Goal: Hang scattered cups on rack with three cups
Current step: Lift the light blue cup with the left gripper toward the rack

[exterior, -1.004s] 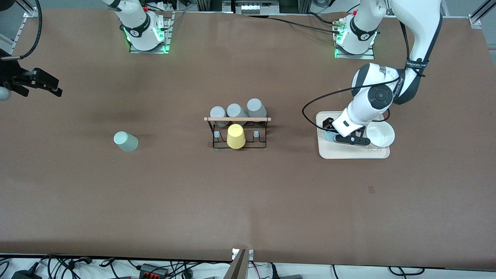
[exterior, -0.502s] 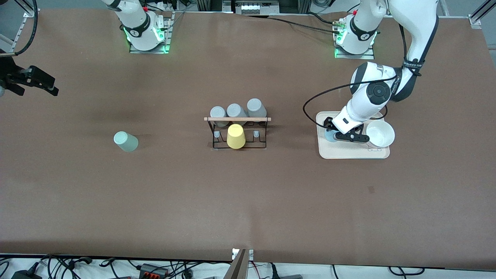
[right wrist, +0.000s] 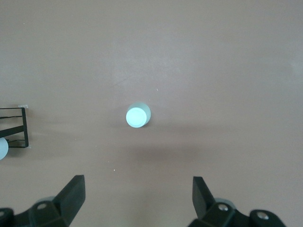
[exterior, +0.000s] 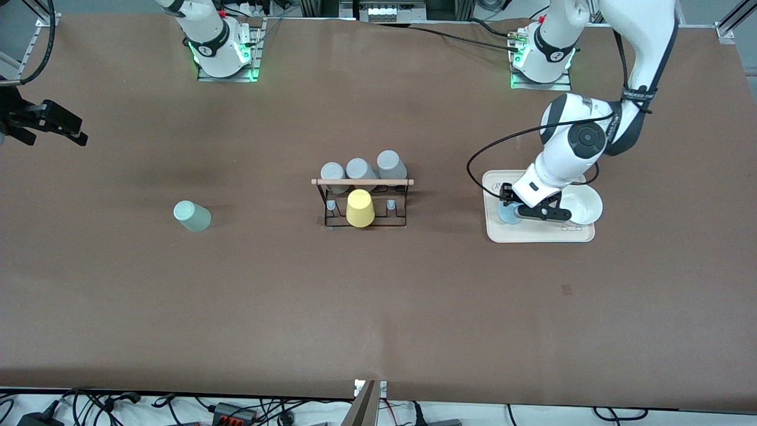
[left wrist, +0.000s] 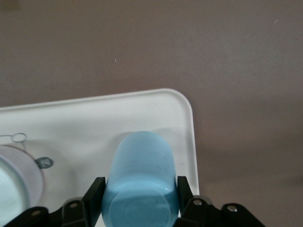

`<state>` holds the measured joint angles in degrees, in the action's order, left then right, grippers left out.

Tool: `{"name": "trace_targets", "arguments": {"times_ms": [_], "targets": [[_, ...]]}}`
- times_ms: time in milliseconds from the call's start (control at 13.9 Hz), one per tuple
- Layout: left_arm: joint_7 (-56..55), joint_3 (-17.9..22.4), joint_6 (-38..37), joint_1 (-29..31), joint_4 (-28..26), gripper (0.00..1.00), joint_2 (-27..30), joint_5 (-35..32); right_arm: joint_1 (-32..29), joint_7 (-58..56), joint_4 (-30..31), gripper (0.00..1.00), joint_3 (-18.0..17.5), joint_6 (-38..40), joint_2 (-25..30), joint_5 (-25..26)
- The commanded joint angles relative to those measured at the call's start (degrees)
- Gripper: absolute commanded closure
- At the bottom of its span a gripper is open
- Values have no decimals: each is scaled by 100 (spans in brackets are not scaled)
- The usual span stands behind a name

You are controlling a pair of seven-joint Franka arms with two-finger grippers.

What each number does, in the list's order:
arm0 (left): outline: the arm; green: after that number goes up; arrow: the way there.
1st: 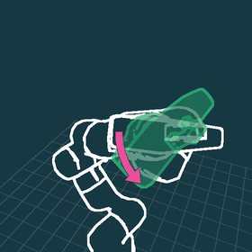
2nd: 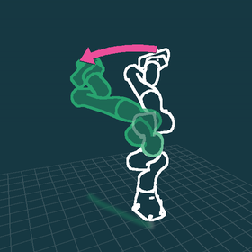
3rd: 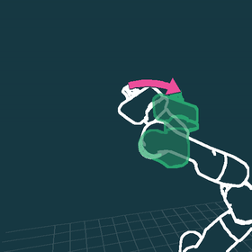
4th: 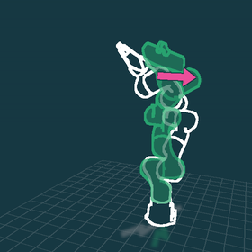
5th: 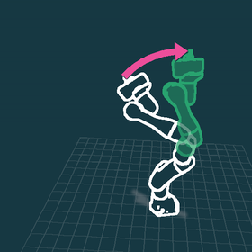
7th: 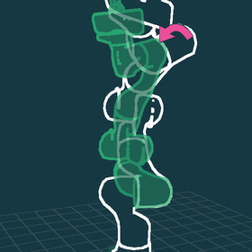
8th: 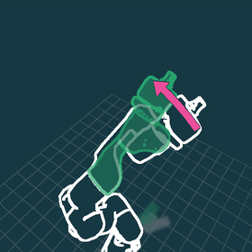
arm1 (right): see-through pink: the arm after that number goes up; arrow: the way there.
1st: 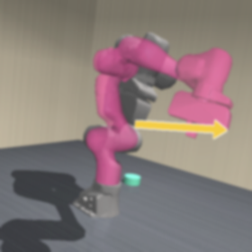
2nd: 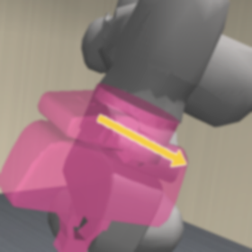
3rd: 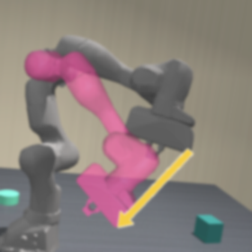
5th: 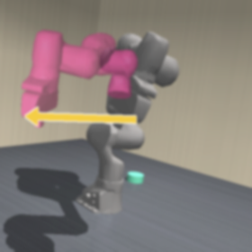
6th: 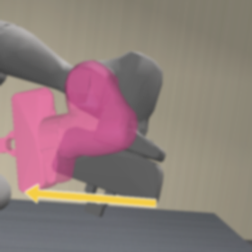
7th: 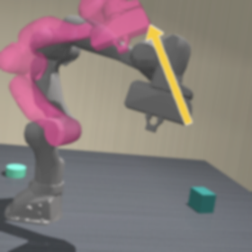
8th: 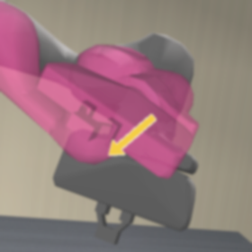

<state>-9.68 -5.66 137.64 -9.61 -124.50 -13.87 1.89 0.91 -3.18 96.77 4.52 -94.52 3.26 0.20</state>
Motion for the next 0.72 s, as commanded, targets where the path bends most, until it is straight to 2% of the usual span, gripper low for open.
{"name": "trace_targets", "arguments": {"times_ms": [0,72,215,358,645], "targets": [[-7,-32,-1874,-6,1747,75,-167,5,6,63,35,0,-48,-93,-27,-38],[-42,-41,-2264,-75,2311,74,-308,13,15,63,35,0,-48,-172,-62,-38],[-174,-58,-2591,-312,3322,74,-606,66,-3,63,35,0,-48,-190,-54,-38],[-558,-58,-2916,-689,4140,74,-949,84,-3,63,35,0,-48,-155,-54,-38],[-2289,-50,-3032,-1533,4898,73,-1477,66,-38,63,9,0,-13,-137,-1,-47]]}}
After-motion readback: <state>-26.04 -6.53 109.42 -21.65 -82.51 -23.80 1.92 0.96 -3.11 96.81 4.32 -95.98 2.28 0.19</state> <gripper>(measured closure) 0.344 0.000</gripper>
